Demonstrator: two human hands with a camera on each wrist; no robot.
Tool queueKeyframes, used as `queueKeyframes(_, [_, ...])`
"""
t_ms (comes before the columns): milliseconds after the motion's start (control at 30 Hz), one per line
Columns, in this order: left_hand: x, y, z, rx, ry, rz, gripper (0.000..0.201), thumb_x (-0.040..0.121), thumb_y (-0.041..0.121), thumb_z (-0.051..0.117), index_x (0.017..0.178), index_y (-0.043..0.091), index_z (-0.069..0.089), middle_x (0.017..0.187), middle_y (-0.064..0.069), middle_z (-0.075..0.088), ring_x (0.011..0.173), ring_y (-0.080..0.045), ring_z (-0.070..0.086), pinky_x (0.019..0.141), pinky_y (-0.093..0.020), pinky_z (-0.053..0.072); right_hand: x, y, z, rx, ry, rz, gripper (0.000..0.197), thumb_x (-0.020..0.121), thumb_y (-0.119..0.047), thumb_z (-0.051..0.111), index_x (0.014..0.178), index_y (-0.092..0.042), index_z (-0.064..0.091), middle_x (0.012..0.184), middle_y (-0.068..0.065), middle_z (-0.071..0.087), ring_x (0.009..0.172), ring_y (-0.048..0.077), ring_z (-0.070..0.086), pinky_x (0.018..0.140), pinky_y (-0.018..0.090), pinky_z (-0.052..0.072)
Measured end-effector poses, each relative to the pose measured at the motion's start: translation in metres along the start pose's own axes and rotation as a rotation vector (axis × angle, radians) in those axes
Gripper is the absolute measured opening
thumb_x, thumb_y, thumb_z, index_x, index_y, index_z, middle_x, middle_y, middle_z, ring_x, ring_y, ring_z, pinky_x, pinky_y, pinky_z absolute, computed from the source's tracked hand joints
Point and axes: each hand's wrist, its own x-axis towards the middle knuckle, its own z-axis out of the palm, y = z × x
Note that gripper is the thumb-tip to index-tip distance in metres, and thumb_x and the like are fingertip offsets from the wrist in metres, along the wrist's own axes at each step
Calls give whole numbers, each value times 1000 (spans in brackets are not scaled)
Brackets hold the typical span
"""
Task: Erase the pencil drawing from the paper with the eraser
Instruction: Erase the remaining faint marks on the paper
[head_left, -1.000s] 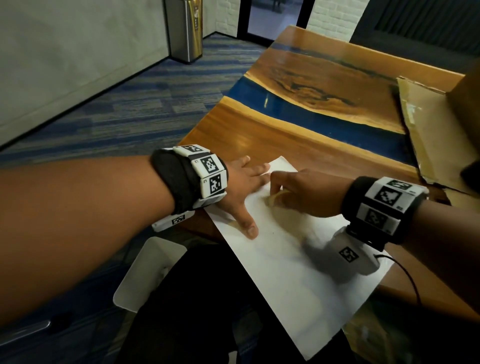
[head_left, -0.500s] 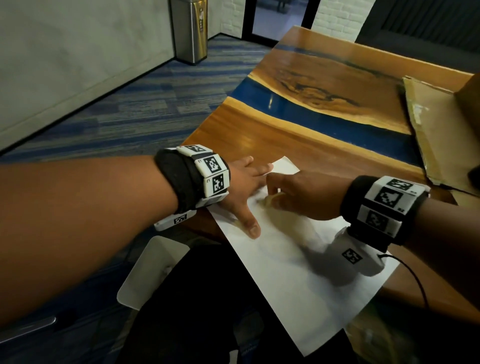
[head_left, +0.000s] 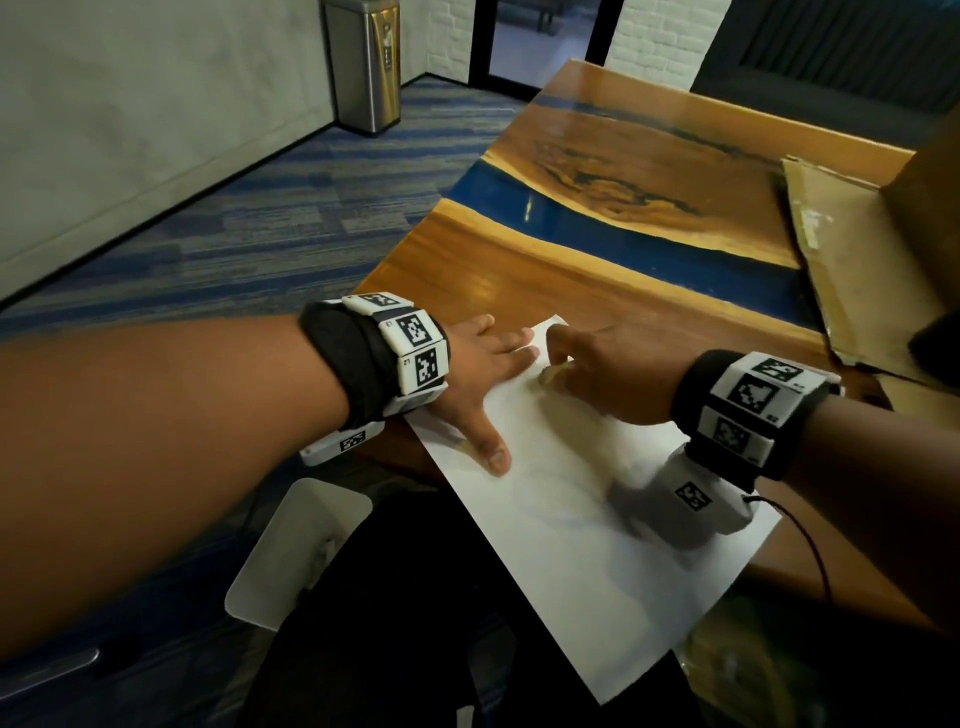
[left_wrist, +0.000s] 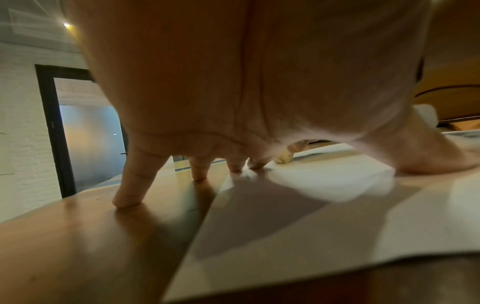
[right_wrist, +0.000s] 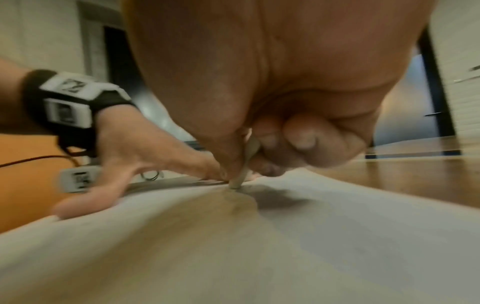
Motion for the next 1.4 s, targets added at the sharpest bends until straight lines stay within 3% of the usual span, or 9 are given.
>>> queueKeyframes(133, [-1, 1, 2, -11, 0, -7, 137, 61, 88, 63, 157, 31, -16, 164, 12, -24, 152, -31, -15, 116, -63, 11, -15, -21, 14, 129, -227, -257, 14, 99, -39, 50, 108, -28, 51, 95, -4, 62, 82, 13, 57, 70, 27, 46])
queueKeyframes(300, [-5, 4, -1, 24, 26, -1, 134, 62, 89, 58, 159, 27, -10, 166, 7, -21, 153, -34, -9, 117, -57, 16, -6, -6, 1, 76, -81, 29, 16, 101, -41, 47, 111, -29, 48, 79, -7, 56, 75, 17, 55, 66, 32, 43])
queueKeyframes(500, [-15, 5, 5, 62, 37, 7, 128, 67, 89, 55, 160, 28, -7, 167, 9, -16, 154, -27, -6, 118, -55, 17, -10, -5, 2, 49, -73, 94, 17, 101, -43, 44, 107, -28, 47, 78, -6, 57, 71, 13, 52, 66, 32, 44])
queueKeyframes(700, [-14, 5, 7, 34, 17, 2, 135, 61, 90, 57, 159, 28, -11, 166, 9, -18, 154, -27, -9, 118, -55, 16, -24, -31, 15, 125, -175, -198, 17, 100, -38, 50, 111, -24, 50, 89, -5, 58, 76, 12, 54, 68, 27, 42])
queueKeyframes(867, [-11, 6, 3, 59, 18, -24, 131, 64, 89, 57, 159, 27, -10, 166, 8, -17, 153, -31, -8, 118, -56, 15, -12, -13, 4, 14, -17, 66, 12, 102, -41, 45, 104, -29, 44, 80, -6, 58, 72, 15, 55, 58, 28, 39])
queueKeyframes(1000, [-10, 5, 2, 41, 5, -24, 134, 63, 88, 61, 159, 29, -11, 166, 8, -18, 153, -32, -10, 118, -56, 13, -22, -28, 22, 124, -182, -231, 12, 100, -40, 50, 107, -30, 48, 97, 0, 64, 83, 18, 58, 73, 32, 46])
queueKeyframes(1167, [1, 3, 0, 53, 3, -21, 137, 60, 92, 56, 159, 25, -12, 167, 3, -18, 153, -37, -6, 122, -54, 9, -12, -11, 6, 37, -29, 19, 14, 102, -41, 44, 110, -29, 46, 81, -7, 57, 75, 15, 55, 60, 28, 38])
queueKeyframes(1300, [-1, 3, 2, 37, 9, -28, 135, 63, 88, 60, 159, 25, -12, 167, 4, -17, 153, -36, -6, 123, -51, 8, -25, -25, 18, 81, -176, -218, 14, 100, -37, 49, 112, -29, 49, 93, -2, 61, 83, 19, 56, 71, 32, 44])
queueKeyframes(1400, [2, 2, 0, 38, 12, -27, 136, 62, 89, 59, 158, 26, -13, 166, 5, -18, 153, -35, -6, 123, -52, 8, -19, -14, 14, 61, -122, -116, 17, 101, -39, 47, 114, -28, 49, 91, -2, 62, 81, 18, 57, 70, 32, 44])
